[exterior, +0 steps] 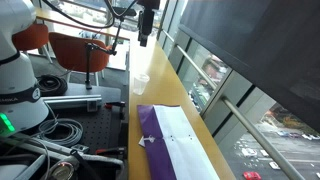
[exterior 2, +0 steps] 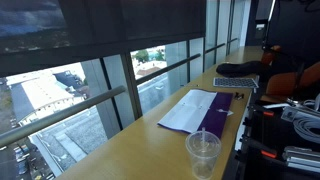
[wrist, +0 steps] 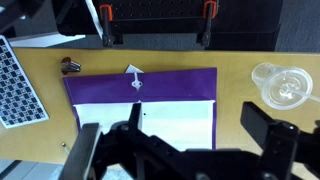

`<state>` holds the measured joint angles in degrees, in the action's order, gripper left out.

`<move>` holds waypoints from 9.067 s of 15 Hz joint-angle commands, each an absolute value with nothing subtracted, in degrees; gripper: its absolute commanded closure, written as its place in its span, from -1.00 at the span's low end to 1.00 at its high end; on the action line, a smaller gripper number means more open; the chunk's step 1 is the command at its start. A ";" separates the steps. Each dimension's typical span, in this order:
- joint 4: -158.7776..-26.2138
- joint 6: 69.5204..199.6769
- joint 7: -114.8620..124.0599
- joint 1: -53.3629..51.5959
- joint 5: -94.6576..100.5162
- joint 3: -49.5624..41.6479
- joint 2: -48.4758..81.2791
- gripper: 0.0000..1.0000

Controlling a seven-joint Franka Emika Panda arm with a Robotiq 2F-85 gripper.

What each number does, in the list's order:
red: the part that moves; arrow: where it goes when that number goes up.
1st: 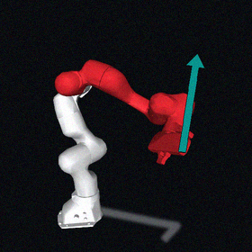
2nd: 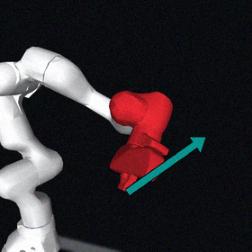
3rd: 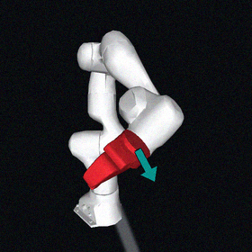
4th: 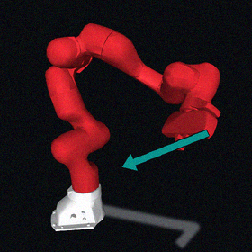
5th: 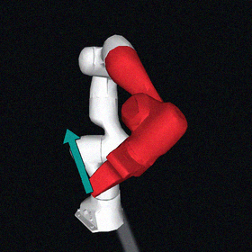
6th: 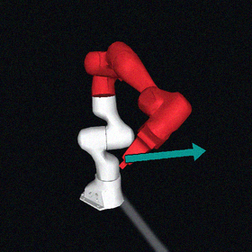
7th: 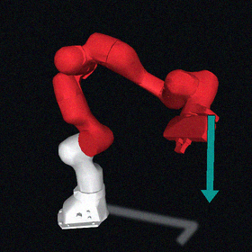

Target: Close the book

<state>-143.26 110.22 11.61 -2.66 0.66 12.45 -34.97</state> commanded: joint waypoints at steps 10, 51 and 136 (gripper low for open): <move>-142.98 110.08 12.09 -3.65 1.20 11.63 -34.85 -1.00; -90.69 131.60 -19.73 19.09 -7.16 -3.92 38.94 -1.00; -90.99 126.42 -34.72 15.34 9.98 -3.45 25.48 1.00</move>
<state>-84.69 120.89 -34.48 17.24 7.85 -2.78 29.58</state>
